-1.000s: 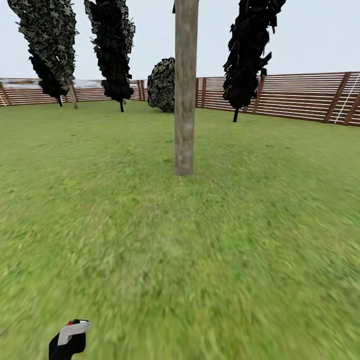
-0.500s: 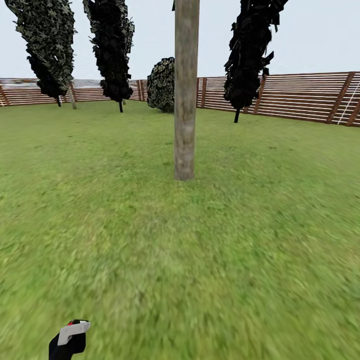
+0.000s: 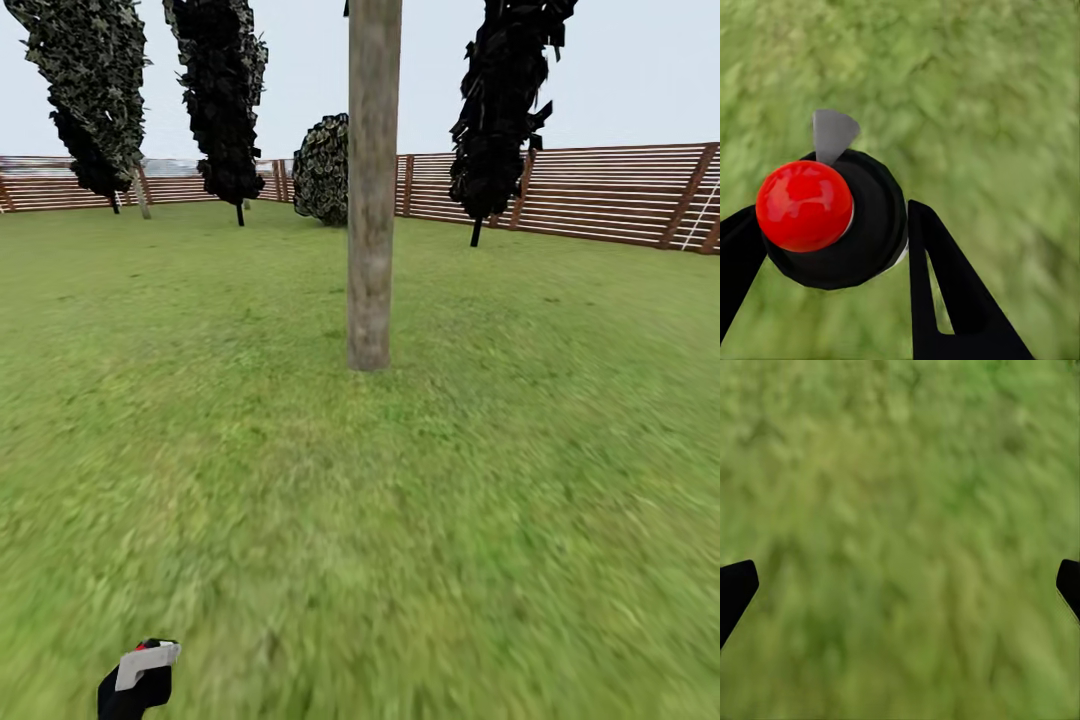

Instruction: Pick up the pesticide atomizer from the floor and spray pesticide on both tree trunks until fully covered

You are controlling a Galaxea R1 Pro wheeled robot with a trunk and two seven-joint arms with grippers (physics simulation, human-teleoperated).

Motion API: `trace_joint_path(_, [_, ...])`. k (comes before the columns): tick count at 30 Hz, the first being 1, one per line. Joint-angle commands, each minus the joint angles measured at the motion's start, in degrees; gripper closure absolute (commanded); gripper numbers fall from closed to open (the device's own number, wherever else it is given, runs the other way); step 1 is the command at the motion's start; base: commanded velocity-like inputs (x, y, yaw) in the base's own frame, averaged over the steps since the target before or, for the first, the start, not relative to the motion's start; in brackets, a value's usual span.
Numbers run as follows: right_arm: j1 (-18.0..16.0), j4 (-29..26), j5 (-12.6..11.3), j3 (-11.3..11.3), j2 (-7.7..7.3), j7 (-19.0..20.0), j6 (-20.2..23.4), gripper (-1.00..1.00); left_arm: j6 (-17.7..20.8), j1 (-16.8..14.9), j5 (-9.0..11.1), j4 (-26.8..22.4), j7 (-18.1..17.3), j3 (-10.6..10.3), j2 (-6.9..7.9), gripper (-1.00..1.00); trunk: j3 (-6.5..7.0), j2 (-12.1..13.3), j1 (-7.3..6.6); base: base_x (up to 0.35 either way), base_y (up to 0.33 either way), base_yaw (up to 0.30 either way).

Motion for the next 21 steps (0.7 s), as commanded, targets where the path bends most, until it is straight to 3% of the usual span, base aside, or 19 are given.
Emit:
trace_joint_path(1, [0.0, 0.0, 0.1, -0.1, 0.01, 0.0, -0.2, -1.00, -0.1, 0.0, -0.1, 0.0, -0.6, 0.5, -0.04, 1.00, -0.05, 0.0, 0.02, 0.338, 0.000, 0.000])
trace_joint_path(14, [0.0, 0.0, 0.1, -0.1, -0.03, 0.0, -0.2, -1.00, -0.1, 0.0, -0.1, 0.0, -0.6, 0.5, -0.04, 1.00, -0.05, 0.0, 0.02, 0.338, 0.000, -0.004])
trace_joint_path(21, [0.0, 0.0, 0.1, 0.0, -0.01, 0.0, -0.1, -1.00, -0.1, 0.0, -0.1, 0.0, -0.6, 0.5, -0.04, 1.00, 0.13, 0.0, 0.02, 0.338, 0.000, -0.122])
